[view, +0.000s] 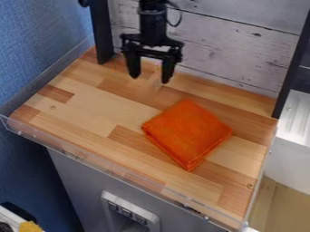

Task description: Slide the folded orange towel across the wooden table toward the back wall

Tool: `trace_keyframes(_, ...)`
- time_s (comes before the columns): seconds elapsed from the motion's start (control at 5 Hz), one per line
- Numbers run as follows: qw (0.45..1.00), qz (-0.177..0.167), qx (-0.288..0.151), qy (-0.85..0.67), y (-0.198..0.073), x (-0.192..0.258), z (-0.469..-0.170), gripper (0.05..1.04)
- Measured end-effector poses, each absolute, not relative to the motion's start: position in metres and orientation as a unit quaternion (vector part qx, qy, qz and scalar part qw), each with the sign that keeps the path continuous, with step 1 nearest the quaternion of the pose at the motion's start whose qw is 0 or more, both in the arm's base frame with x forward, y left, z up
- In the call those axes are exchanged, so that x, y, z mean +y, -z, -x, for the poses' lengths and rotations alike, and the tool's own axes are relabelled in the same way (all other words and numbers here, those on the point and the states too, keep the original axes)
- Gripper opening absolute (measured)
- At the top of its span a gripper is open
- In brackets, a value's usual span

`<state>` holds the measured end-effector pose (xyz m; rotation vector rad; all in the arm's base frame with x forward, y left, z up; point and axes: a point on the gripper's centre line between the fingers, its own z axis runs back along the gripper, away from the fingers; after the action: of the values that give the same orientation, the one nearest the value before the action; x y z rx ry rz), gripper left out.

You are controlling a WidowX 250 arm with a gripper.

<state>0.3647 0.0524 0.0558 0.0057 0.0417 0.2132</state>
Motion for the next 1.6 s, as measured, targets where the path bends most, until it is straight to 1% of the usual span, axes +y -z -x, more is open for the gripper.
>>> trace_keyframes(0.2,0.988,-0.013,0.005,-0.151,-0.052,0.027,-0.360,0.998)
trace_keyframes(0.4,0.981,-0.016,-0.020,-0.191,-0.059,-0.001,-0.359,0.998)
trace_keyframes(0.8,0.968,-0.017,-0.030,-0.250,-0.062,-0.039,-0.347,0.995)
trace_keyframes(1.4,0.958,-0.018,0.006,-0.285,-0.068,-0.059,-0.335,0.998)
trace_keyframes(1.6,0.957,-0.017,0.019,-0.290,-0.068,-0.062,-0.331,0.958)
